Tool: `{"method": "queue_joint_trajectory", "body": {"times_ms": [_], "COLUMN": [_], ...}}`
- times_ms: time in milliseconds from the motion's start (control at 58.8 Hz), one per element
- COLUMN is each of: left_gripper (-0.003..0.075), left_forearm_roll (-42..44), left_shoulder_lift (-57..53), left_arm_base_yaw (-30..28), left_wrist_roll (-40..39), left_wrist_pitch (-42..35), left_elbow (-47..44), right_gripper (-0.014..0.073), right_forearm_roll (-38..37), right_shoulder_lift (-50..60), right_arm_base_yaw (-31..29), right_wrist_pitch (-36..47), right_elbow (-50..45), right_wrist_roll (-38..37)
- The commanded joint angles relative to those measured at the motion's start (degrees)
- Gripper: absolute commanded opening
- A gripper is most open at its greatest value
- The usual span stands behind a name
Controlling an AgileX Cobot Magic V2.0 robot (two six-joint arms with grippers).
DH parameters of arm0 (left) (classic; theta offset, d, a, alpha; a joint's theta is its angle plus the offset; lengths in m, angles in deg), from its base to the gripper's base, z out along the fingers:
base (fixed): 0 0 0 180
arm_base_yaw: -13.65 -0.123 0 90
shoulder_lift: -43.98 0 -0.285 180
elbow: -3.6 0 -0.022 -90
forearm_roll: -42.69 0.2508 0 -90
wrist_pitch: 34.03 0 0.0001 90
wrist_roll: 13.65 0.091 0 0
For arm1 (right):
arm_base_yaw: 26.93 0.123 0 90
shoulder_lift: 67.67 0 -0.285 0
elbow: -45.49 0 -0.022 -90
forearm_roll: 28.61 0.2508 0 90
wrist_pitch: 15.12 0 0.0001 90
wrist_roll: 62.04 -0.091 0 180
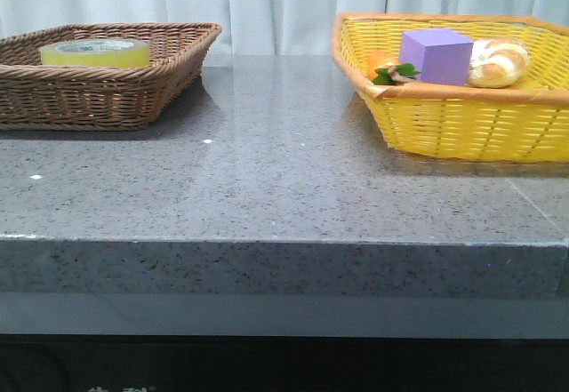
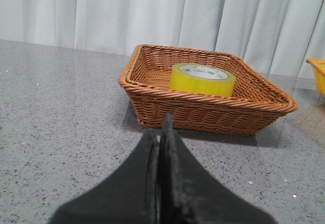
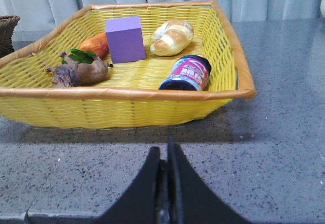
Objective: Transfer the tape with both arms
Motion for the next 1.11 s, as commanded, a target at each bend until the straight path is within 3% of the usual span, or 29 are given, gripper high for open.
{"method": "queue_joint_trajectory", "body": {"times_ms": [0, 1088], "left_gripper": [-0.002, -0.002], "left_forearm_roll": [0.0, 0.0], "left_shoulder_lift": [-1.0, -1.0], "left_arm_base_yaw": [0.0, 0.0], "left_wrist_roll": [-0.3, -0.3], "left_wrist_pitch": [-4.7, -4.7], "left_elbow": [-2.2, -2.2], "right_gripper": [-0.0069, -0.0069], "right_forearm_roll": [-0.3, 0.4], "right_shoulder_lift": [1.5, 1.5], "right_arm_base_yaw": [-0.4, -1.6], "right_wrist_pitch": [7.2, 9.2], "right_elbow": [1.5, 1.5], "right_wrist_roll": [0.8, 2.7]}}
